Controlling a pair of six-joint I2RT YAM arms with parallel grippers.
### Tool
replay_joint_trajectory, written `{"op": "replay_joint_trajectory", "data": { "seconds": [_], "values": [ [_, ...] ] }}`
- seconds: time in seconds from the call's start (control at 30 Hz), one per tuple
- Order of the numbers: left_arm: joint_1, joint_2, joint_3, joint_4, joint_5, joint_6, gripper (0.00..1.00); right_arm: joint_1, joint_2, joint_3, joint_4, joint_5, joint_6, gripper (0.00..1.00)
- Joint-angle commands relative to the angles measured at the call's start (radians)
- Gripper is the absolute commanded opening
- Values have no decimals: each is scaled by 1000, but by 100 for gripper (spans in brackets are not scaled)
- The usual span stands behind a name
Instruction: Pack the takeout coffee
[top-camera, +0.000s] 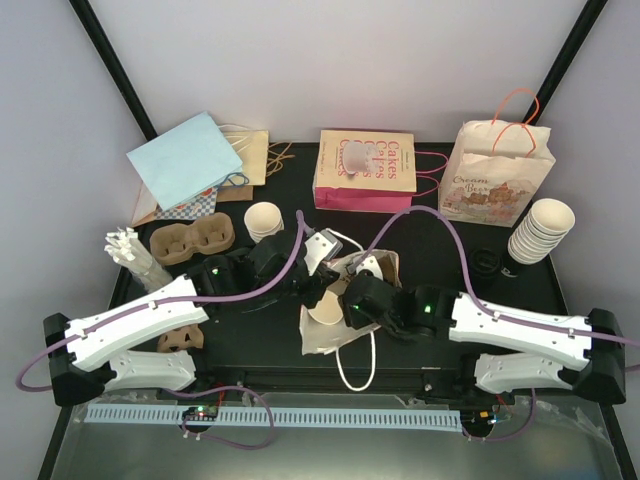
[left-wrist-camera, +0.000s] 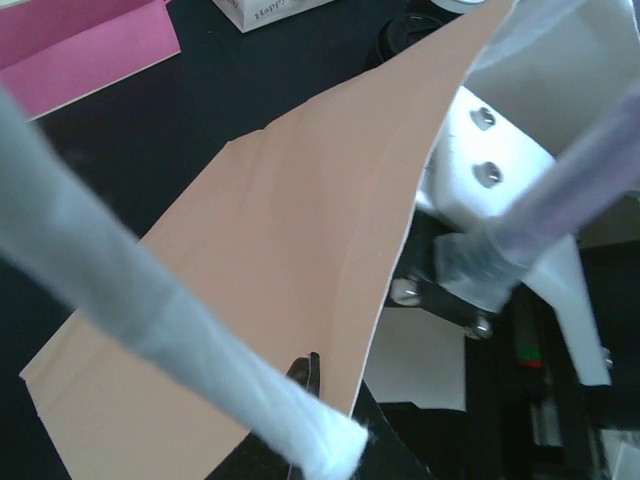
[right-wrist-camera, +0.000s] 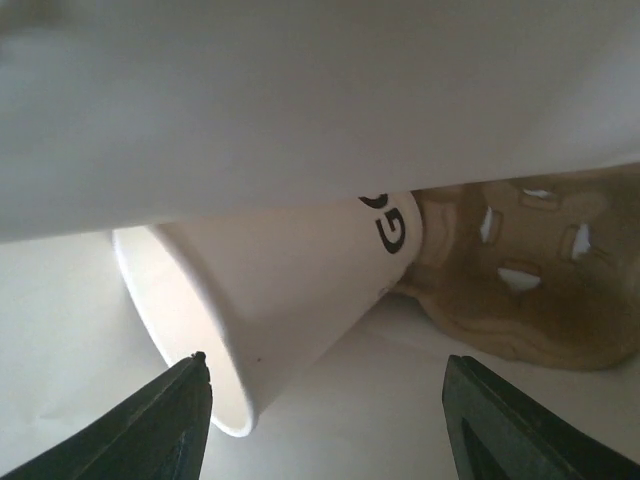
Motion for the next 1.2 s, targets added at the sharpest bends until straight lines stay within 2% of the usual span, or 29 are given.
{"op": "replay_joint_trajectory", "data": {
  "seconds": [0.0,0.2,0.47,0.67,0.87,1.0,1.17],
  "values": [
    [-10,3,36,18,6,-23,2,-43,41,36,-29,-59,-14,65],
    [-13,12,49,21,4,-37,2,-44,61,4,49,-73,-40,62],
    [-13,0,48,24,-44,-53,1,-40,-52,-131,228,-138,-77,60],
    [-12,-17,27,88,-36,-83,1,-40,-17,-144,277,-146,-76,60],
    [-11,-30,19,114,-20,-111,2,-41,26,-172,273,-35,-17,58],
    [-2,-49,0,112,-14,-139,2,-40,-3,-246,427,-28,-29,59],
    [15,-87,-50,141,4,-158,2,-40,57,-259,495,-40,-53,59]
  ]
}}
